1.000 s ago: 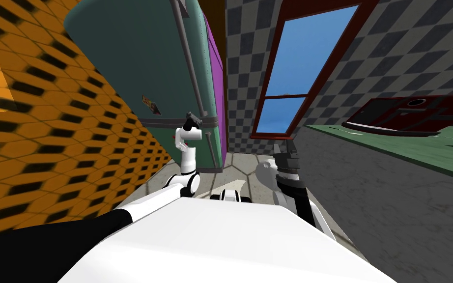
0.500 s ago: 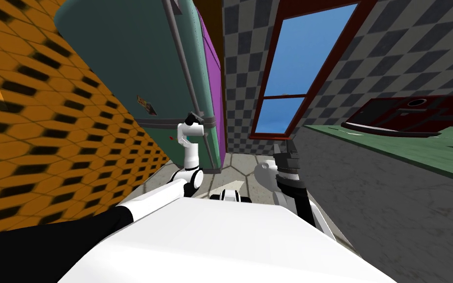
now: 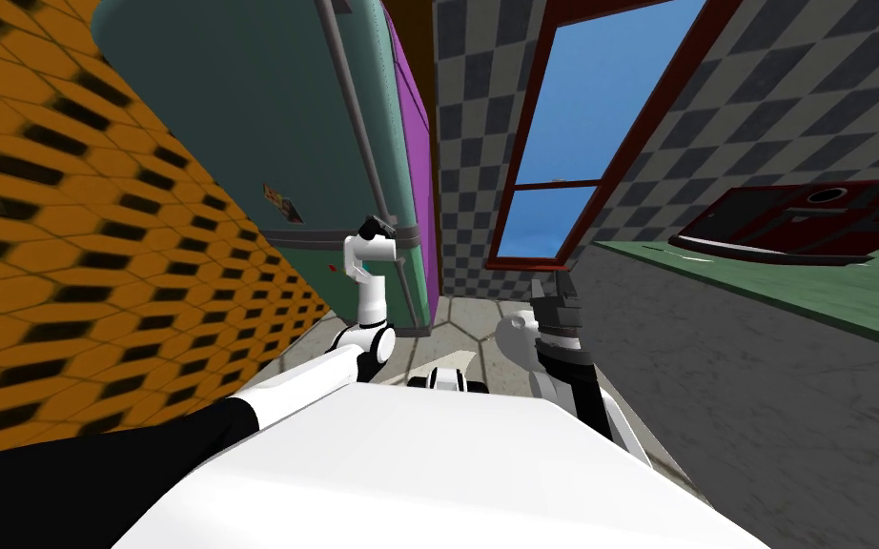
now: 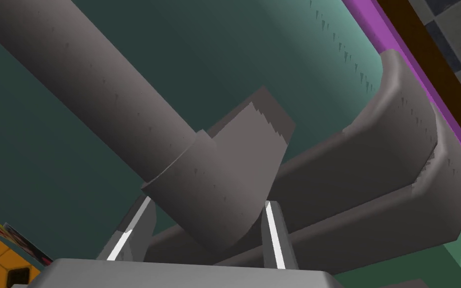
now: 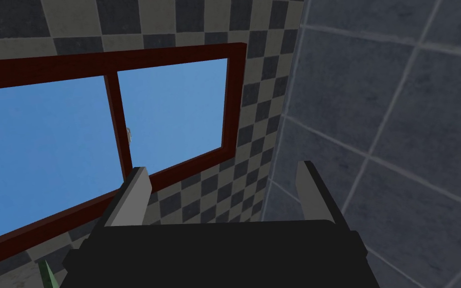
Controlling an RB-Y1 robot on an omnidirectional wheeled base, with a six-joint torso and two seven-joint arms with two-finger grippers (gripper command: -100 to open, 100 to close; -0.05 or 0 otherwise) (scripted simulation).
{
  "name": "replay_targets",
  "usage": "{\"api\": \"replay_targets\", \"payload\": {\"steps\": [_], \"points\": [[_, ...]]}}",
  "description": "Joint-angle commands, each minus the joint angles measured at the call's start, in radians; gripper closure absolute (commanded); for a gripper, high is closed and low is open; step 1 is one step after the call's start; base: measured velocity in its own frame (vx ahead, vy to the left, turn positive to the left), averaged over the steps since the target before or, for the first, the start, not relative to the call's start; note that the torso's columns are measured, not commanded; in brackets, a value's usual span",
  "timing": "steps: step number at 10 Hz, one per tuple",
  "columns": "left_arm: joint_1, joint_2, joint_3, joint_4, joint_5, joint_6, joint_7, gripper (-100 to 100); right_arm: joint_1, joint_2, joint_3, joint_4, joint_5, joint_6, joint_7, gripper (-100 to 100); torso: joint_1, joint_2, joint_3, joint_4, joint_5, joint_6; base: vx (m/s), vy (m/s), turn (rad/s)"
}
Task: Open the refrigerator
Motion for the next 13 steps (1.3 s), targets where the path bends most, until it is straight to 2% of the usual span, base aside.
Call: {"api": "replay_targets", "payload": {"steps": [1,2,3,4,5,6,8,9,11,12,13], "points": [[-0.003,-0.011,-0.021,0.004,0.039,-0.004,-0.014,100,0.0,0.0,0.0,0.0,0.0,0.0,0.0,0,0.006,0.005,0.004,0.003,0.002,-0.002,-0.261,0.263,-0.086],[-0.008,-0.018,-0.034,0.009,0.064,-0.008,-0.022,100,0.0,0.0,0.0,0.0,0.0,0.0,0.0,0,0.002,0.003,0.003,0.006,0.001,-0.007,-0.245,0.221,-0.038],[-0.008,-0.018,-0.034,0.009,0.064,-0.008,-0.022,100,0.0,0.0,0.0,0.0,0.0,0.0,0.0,0,0.0,0.0,0.0,0.007,0.0,-0.008,-0.212,0.156,-0.017],[-0.013,-0.024,-0.047,0.014,0.089,-0.011,-0.03,100,0.0,0.0,0.0,0.0,0.0,0.0,0.0,0,-0.001,-0.003,-0.002,0.008,-0.001,-0.01,-0.266,0.176,0.009],[-0.019,-0.03,-0.061,0.019,0.115,-0.014,-0.038,100,0.0,0.0,0.0,0.0,0.0,0.0,0.0,0,0.002,-0.001,0.0,0.007,0.0,-0.008,-0.309,0.221,-0.013],[-0.019,-0.03,-0.061,0.019,0.115,-0.014,-0.038,100,0.0,0.0,0.0,0.0,0.0,0.0,0.0,0,0.003,0.001,0.001,0.006,0.001,-0.006,-0.227,0.199,-0.036],[-0.029,-0.043,-0.087,0.03,0.165,-0.021,-0.055,100,0.0,0.0,0.0,0.0,0.0,0.0,0.0,0,0.002,0.0,0.0,0.007,0.0,-0.007,-0.296,0.273,-0.02],[-0.029,-0.043,-0.087,0.03,0.165,-0.021,-0.055,100,0.0,0.0,0.0,0.0,0.0,0.0,0.0,0,0.003,0.001,0.001,0.008,0.0,-0.006,-0.247,0.224,-0.051],[-0.04,-0.056,-0.113,0.04,0.216,-0.028,-0.072,100,0.0,0.0,0.0,0.0,0.0,0.0,0.0,0,0.0,-0.001,-0.001,0.007,-0.001,-0.007,-0.283,0.282,-0.009],[-0.04,-0.056,-0.113,0.04,0.216,-0.028,-0.072,100,0.0,0.0,0.0,0.0,0.0,0.0,0.0,0,0.004,0.0,0.0,0.007,0.0,-0.006,-0.27,0.225,-0.042],[-0.045,-0.062,-0.126,0.045,0.241,-0.031,-0.08,100,0.0,0.0,0.0,0.0,0.0,0.0,0.0,0,-0.003,-0.002,-0.001,0.007,-0.001,-0.006,-0.291,0.144,0.016]]}}
